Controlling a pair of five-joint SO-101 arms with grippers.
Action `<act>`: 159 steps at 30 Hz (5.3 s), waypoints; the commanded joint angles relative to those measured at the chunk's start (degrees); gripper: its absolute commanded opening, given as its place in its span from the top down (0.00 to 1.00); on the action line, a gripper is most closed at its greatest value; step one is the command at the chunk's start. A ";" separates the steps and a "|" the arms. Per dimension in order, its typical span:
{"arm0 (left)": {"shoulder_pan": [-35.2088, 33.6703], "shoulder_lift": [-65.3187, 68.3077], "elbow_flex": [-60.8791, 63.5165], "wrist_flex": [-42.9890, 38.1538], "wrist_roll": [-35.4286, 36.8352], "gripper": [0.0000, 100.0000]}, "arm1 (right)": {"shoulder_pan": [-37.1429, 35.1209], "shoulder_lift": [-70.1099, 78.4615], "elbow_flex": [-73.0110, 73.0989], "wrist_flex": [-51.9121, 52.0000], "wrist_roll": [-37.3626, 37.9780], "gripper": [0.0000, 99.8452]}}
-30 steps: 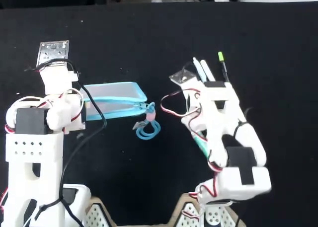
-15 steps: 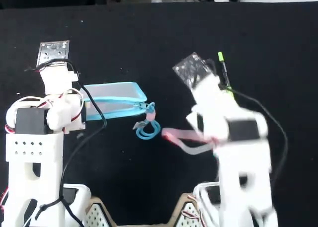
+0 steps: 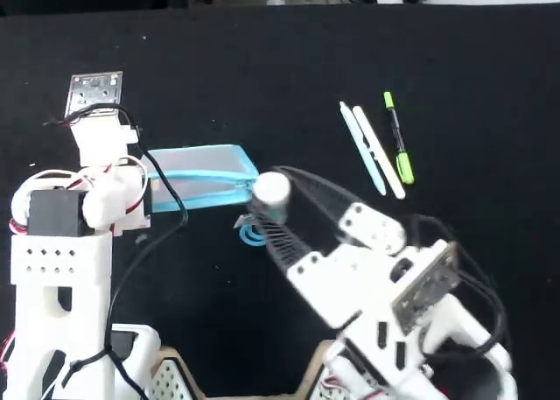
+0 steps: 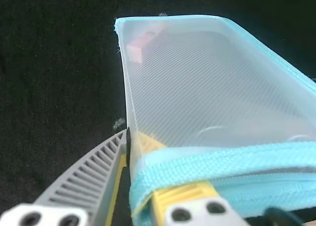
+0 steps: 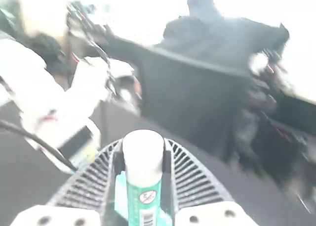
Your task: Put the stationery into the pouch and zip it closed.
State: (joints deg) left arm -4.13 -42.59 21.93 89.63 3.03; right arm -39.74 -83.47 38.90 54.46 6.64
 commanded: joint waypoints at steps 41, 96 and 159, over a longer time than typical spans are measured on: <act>-0.48 0.35 0.13 0.18 0.44 0.97 | -5.36 -1.19 21.23 -18.64 -0.70 0.87; -0.66 0.35 0.22 0.18 0.35 0.97 | 50.46 129.10 -75.12 -2.46 -0.62 0.84; -0.75 0.35 0.22 0.18 0.35 0.97 | 36.57 116.09 -71.25 41.58 10.64 0.99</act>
State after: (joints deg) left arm -4.13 -42.59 21.93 89.63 3.03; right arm -0.79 43.21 -43.74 99.21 16.66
